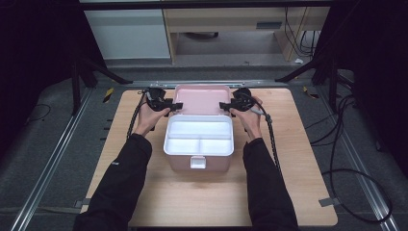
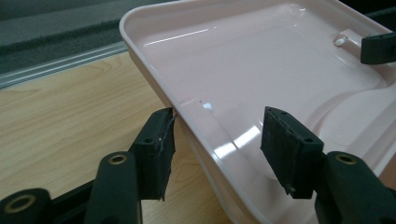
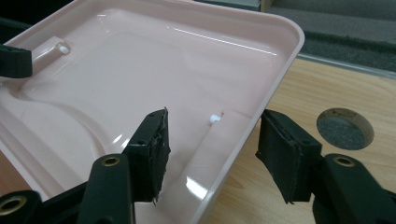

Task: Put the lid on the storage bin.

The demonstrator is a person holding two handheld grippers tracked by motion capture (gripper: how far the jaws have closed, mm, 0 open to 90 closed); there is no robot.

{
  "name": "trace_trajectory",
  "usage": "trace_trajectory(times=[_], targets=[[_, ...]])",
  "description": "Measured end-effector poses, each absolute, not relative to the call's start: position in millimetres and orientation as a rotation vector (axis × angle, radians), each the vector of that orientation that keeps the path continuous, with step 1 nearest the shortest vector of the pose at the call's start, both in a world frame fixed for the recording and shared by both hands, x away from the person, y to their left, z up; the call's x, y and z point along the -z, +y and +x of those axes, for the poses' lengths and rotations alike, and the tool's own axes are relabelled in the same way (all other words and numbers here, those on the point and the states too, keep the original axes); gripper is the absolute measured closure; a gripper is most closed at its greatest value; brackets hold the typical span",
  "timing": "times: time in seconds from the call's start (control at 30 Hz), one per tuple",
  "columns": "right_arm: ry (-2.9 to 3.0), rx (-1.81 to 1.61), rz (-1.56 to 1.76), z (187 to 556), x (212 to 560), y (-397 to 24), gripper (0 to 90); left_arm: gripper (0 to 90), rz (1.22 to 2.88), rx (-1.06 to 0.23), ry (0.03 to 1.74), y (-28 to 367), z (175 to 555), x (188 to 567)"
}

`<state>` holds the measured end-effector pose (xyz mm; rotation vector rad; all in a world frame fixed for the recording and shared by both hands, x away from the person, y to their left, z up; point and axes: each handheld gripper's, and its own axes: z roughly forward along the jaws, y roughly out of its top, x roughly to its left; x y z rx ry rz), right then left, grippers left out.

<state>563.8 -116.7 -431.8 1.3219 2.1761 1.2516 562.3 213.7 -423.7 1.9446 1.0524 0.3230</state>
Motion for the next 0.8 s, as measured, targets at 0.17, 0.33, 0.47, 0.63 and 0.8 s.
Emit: trace_trajectory(times=[0.17,0.33,0.47,0.63,0.8], targets=[[2.146,-1.282,1.293,560.2,419.9,-117.5,44.8,47.1,1.937,-0.354,1.029,216.2,555.5,411.4],[2.141,-1.269,1.248,554.4,404.6,-113.6,44.8,50.1,1.922,-0.368,1.007,221.8,546.9,397.8],[2.132,-1.266,1.216,549.4,392.2,-111.3,44.9,51.0,1.924,-0.387,0.985,224.1,539.7,388.1],[2.113,-1.288,1.203,542.2,381.2,-112.7,46.0,51.4,1.944,-0.417,0.963,222.7,533.2,374.6],[2.100,-1.295,1.177,533.3,370.7,-114.4,47.3,52.3,1.943,-0.440,0.945,221.5,526.5,363.4]])
